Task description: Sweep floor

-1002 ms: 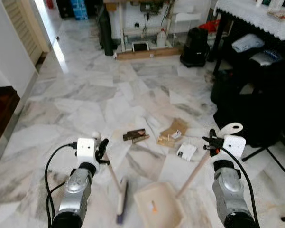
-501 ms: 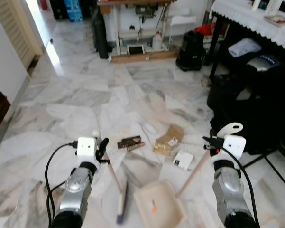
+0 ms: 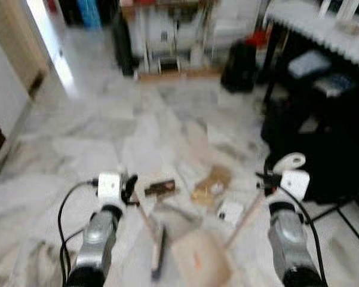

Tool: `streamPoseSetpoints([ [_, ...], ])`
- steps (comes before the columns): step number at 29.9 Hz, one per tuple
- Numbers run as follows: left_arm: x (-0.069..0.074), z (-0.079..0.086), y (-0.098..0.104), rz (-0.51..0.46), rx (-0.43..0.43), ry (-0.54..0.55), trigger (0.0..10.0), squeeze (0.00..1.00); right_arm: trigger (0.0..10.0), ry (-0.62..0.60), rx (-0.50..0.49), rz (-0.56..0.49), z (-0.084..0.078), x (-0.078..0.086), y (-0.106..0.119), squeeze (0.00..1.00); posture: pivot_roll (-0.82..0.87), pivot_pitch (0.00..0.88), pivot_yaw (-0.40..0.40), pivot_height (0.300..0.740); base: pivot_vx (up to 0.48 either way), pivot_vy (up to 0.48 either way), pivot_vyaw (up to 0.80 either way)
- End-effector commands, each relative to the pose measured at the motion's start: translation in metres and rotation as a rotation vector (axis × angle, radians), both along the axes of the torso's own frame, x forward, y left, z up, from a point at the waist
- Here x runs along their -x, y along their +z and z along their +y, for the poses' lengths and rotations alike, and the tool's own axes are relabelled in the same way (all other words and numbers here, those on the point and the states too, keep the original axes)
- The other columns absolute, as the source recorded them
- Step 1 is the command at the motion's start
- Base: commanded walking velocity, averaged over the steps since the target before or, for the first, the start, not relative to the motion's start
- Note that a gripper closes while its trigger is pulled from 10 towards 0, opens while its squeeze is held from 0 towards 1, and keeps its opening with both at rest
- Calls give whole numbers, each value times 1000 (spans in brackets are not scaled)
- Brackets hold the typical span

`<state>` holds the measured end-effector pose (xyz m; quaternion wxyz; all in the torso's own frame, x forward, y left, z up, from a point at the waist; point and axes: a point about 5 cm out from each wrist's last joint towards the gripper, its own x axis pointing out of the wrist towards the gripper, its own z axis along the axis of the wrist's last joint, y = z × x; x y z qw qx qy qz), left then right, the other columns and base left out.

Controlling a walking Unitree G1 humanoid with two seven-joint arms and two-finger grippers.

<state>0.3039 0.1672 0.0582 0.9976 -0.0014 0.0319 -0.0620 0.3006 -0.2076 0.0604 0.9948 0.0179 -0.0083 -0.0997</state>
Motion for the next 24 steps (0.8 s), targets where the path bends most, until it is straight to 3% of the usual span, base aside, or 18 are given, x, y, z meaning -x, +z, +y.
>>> streamPoseSetpoints([
  [1,-3,-5,6,-24,12,-10,10000,0,10000,-16,19,-26,-7,-2,7,0,-56,0,35,740,337,0,0],
  [24,-4,-6,6,-22,15,-9,10000,0,10000,-12,17,-25,-6,-3,8,0,-56,0,31,740,338,0,0],
])
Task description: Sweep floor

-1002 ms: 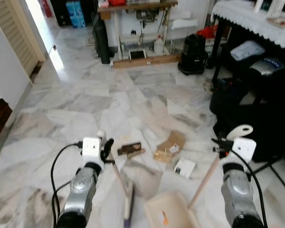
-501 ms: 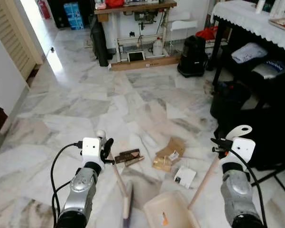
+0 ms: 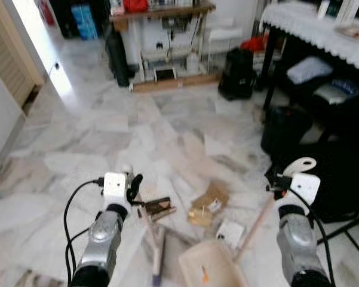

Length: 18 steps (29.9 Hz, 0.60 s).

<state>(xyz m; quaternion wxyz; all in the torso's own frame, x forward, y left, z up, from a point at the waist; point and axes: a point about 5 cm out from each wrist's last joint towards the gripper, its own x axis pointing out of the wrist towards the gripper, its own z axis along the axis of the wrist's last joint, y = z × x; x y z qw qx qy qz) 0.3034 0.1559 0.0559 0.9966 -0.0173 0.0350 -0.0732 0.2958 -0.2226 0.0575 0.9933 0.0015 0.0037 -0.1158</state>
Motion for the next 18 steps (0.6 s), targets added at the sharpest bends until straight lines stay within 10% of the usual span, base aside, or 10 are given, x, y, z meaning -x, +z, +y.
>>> streamPoseSetpoints([
  [1,-4,6,8,-30,-17,13,10000,0,10000,21,-12,-53,9,-8,11,0,-56,0,31,740,337,0,0],
  [18,-4,5,9,-45,-4,19,10000,0,10000,23,-14,-53,9,-7,11,0,-55,0,31,740,215,0,0],
])
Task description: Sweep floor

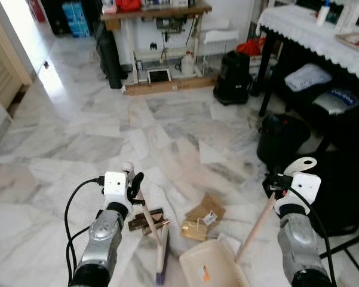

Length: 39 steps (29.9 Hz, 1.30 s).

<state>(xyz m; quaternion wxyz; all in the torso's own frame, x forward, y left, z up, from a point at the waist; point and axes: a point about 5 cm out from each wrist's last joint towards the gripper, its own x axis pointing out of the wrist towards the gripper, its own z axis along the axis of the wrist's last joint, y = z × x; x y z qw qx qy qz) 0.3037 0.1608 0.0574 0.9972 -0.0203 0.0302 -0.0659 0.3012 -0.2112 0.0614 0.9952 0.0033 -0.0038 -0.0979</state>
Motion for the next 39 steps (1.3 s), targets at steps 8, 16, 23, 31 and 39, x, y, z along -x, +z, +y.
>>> streamPoseSetpoints([
  [8,-3,-1,7,-36,-9,-1,10000,0,10000,-9,-13,-36,-2,-2,7,0,-56,0,30,740,0,0,0],
  [16,-3,-1,7,-31,-20,-6,10000,0,10000,-4,5,-34,-2,-3,7,0,-57,0,30,740,0,0,0],
  [23,-3,-1,7,-32,-23,-8,10000,0,10000,10,15,-34,0,-3,8,0,-57,0,30,740,0,0,344],
  [31,-3,-2,7,-33,-24,-8,10000,0,10000,9,2,-35,0,-3,7,0,-57,0,29,740,60,-68,0],
  [39,-3,-1,7,-34,-25,-7,10000,0,10000,13,1,-34,0,-3,7,0,-57,0,29,740,247,-315,0],
])
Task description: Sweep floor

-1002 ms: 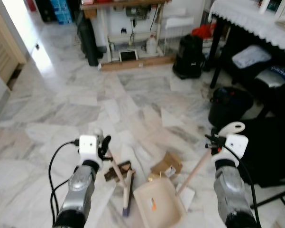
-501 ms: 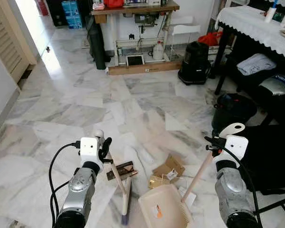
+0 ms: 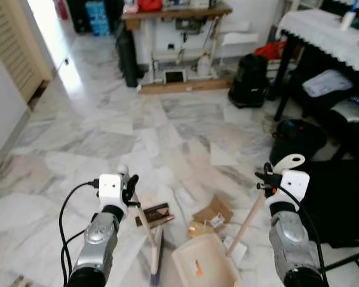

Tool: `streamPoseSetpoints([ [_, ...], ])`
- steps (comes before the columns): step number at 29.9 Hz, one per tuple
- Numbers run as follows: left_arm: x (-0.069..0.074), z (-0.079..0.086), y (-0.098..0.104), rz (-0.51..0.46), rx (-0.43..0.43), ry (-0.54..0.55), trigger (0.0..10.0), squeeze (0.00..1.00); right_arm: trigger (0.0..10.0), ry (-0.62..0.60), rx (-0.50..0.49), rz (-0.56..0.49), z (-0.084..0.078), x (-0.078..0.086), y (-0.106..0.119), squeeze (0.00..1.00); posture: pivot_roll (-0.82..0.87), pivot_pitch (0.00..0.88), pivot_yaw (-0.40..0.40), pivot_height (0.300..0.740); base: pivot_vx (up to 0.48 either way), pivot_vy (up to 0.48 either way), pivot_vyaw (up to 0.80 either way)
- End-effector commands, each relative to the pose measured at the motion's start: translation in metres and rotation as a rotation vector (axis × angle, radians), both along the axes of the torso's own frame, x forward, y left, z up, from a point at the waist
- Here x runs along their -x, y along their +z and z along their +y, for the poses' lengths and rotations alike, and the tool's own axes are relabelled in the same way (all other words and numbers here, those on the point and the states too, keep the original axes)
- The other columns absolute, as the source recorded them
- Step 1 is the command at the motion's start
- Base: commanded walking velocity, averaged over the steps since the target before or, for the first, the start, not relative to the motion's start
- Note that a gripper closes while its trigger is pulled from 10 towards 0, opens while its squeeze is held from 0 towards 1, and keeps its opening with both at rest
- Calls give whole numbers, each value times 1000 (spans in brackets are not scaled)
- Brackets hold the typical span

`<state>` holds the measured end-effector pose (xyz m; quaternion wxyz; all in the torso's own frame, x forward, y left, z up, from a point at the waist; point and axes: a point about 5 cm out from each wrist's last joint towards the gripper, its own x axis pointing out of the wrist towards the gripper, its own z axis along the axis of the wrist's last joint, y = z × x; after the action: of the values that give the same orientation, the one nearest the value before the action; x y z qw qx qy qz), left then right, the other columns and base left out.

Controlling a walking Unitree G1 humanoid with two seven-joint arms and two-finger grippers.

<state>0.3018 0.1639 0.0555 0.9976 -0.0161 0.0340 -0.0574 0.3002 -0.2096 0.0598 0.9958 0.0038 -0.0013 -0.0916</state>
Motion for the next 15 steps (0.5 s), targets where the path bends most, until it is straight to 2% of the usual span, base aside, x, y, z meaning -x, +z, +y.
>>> streamPoseSetpoints([
  [1,-5,-5,9,-41,-17,-23,10000,0,10000,1,2,-39,-1,-4,9,0,-57,0,29,740,247,-322,0],
  [15,-5,-4,10,-42,-16,-19,10000,0,10000,2,0,-42,-1,-4,9,0,-56,0,26,740,250,-379,0],
])
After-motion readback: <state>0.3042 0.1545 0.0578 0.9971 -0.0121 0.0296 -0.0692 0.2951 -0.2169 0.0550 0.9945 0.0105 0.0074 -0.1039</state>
